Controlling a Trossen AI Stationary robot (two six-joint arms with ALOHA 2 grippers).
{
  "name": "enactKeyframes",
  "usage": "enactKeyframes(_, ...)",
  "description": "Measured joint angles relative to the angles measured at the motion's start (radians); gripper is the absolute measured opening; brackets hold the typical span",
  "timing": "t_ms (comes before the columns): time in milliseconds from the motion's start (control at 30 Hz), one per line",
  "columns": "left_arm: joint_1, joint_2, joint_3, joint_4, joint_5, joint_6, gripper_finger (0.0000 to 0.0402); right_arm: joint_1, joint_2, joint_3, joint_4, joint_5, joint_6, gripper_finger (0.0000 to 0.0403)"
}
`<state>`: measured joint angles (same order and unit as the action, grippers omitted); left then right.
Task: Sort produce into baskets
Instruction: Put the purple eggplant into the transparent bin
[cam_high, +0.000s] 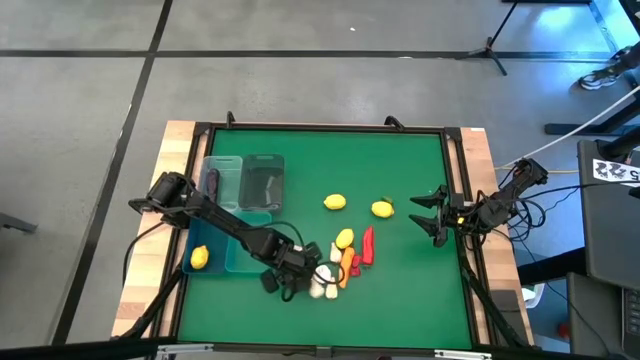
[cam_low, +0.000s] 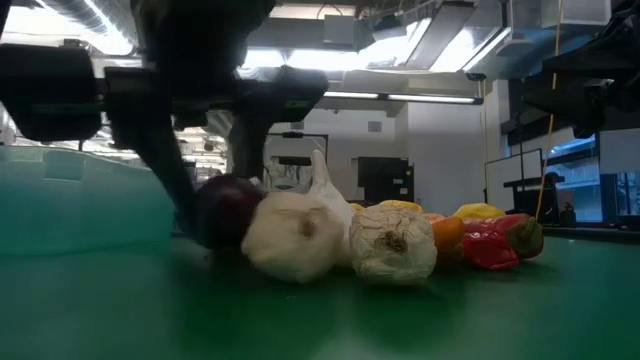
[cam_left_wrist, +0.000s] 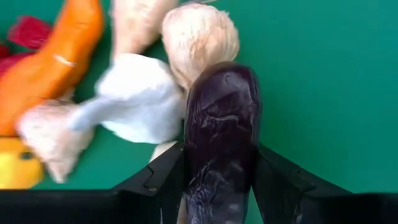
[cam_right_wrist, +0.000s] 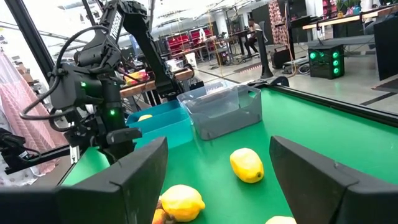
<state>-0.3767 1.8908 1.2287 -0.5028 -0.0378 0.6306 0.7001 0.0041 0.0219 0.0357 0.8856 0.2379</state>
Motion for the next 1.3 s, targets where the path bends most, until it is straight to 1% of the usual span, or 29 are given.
enactKeyframes(167,0.000,-0.001,0.041,-0.013,-0.085,-0.049,0.0157,0.000,0.000,0.000,0.000,0.000,0.000,0.0280)
enactKeyframes(267,0.000,-0.009,0.076,-0.014,-0.182,-0.099,0.0157,0.000,0.000,0.000,0.000,0.000,0.000,0.0280)
enactKeyframes(367,0.000,-0.033,0.103,-0.011,-0.311,-0.155,0.0157,0.000,0.000,0.000,0.000,0.000,0.000,0.0280)
enactKeyframes(433,0.000,-0.044,0.120,-0.009,-0.438,-0.204,0.0157,0.000,0.000,0.000,0.000,0.000,0.000,0.0280)
enactKeyframes(600,0.019,-0.092,0.152,-0.016,-0.823,-0.416,0.0157,0.000,0.000,0.000,-0.002,0.000,0.000,0.0280)
enactKeyframes(667,0.036,-0.124,0.154,-0.046,-0.968,-0.548,0.0157,0.000,0.000,0.000,-0.002,0.000,0.000,0.0280)
enactKeyframes(700,0.047,-0.146,0.154,-0.084,-1.025,-0.623,0.0157,0.000,0.000,0.000,-0.002,0.000,0.000,0.0280)
enactKeyframes(767,0.075,-0.191,0.154,-0.191,-1.099,-0.811,0.0157,0.000,0.000,0.000,-0.002,0.000,0.000,0.0280)
enactKeyframes(800,0.092,-0.220,0.154,-0.254,-1.112,-0.916,0.0157,0.000,0.000,0.000,-0.002,0.000,0.000,0.0280)
enactKeyframes(900,0.151,-0.297,0.154,-0.481,-1.107,-1.241,0.0157,0.000,0.000,0.000,-0.002,0.000,0.000,0.0280)
enactKeyframes(967,0.189,-0.342,0.154,-0.633,-1.087,-1.417,0.0157,0.000,0.000,0.000,-0.001,0.000,0.000,0.0280)
enactKeyframes(1033,0.223,-0.385,0.154,-0.759,-1.076,-1.555,0.0157,0.000,0.000,0.000,-0.002,0.000,0.000,0.0280)
enactKeyframes(1167,0.296,-0.453,0.154,-0.942,-1.031,-1.718,0.0157,0.000,0.000,0.000,-0.004,0.000,0.000,0.0280)
enactKeyframes(1300,0.368,-0.496,0.154,-1.031,-0.983,-1.802,0.0157,0.000,0.000,0.000,-0.004,0.000,0.000,0.0280)
